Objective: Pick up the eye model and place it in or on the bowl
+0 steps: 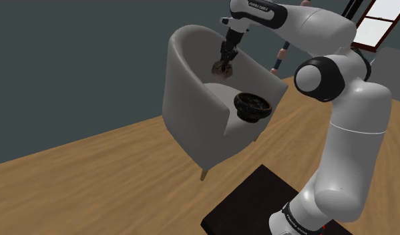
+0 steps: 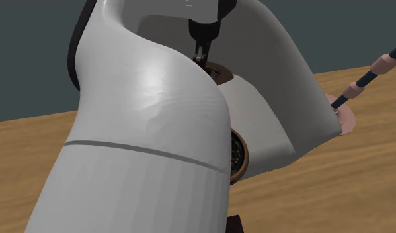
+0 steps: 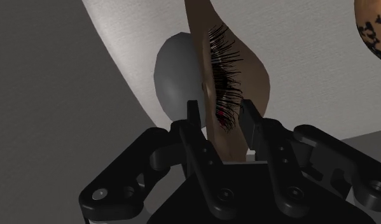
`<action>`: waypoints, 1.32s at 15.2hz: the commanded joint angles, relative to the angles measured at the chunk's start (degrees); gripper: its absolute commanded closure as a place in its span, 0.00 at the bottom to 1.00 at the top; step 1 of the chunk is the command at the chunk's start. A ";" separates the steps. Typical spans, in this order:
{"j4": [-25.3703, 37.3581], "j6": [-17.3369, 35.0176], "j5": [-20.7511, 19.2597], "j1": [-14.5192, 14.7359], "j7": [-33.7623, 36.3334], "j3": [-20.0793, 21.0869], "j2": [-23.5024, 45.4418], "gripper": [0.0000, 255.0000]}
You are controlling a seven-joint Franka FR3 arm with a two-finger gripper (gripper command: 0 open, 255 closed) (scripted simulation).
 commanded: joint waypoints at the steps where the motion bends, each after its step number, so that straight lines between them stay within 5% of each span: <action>1: 3.40 -2.27 0.49 -0.62 0.06 0.04 1.18 1.00; 9: 19.48 -12.21 3.17 -4.51 0.36 0.50 7.35 1.00; 13: -1.31 -5.88 -2.89 2.00 0.72 -0.93 -7.70 1.00; 20: -20.78 -3.67 -11.59 6.09 4.27 0.68 -26.78 1.00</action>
